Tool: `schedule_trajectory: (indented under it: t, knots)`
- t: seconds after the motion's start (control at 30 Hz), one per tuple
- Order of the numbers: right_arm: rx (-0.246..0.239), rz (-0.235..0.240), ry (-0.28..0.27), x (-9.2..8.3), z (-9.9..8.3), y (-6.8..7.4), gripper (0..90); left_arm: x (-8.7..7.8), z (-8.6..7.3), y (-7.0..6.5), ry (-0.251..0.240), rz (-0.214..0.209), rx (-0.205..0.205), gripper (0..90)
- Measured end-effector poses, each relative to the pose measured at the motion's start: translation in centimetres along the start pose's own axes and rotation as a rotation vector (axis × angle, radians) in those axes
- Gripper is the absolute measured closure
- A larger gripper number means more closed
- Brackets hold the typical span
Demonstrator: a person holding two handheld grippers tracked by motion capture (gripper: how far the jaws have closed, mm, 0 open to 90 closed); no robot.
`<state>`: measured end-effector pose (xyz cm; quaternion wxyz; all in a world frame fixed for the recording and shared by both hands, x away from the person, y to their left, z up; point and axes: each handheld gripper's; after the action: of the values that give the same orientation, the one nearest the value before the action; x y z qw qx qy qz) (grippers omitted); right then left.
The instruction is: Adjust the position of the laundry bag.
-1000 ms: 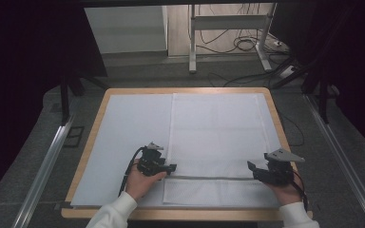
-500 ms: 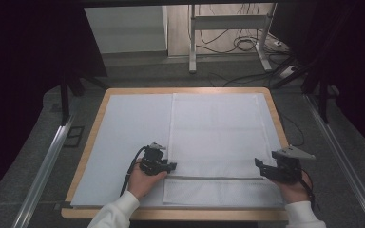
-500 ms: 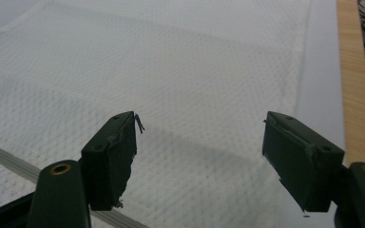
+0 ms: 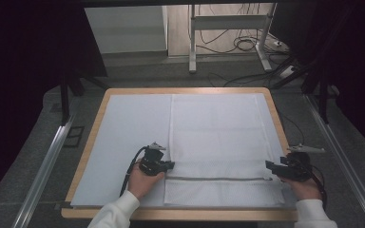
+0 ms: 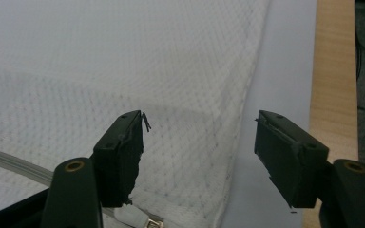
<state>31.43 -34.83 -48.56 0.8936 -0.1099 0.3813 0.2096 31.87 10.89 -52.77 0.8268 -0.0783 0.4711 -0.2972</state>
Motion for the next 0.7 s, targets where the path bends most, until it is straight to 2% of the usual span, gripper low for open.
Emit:
schedule_trajectory:
  t: [0.17,0.33,0.43,0.7]
  knots:
    - [0.015,0.002,0.045,0.7,-0.1,-0.5,36.6,0.0,0.0,0.0,0.0,-0.004,-0.001,89.2]
    - [0.023,0.003,0.068,1.0,-0.1,-0.8,40.1,0.0,0.0,0.0,0.0,-0.005,-0.001,89.2]
    - [0.017,-0.009,0.089,1.5,-0.2,-0.9,42.5,0.0,0.0,0.0,0.0,-0.006,-0.002,89.2]
    - [0.016,-0.019,0.094,2.0,-0.1,-1.1,46.0,-0.1,0.0,0.1,0.0,-0.011,-0.004,89.3]
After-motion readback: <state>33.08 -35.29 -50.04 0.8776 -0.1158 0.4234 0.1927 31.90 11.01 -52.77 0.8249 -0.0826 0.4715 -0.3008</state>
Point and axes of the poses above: each handheld gripper's, and its own axes: x roughly forward along the jaws, z roughly out of its top, y roughly to its left, and after that the axes turned 10 degrees about -x, right-handed
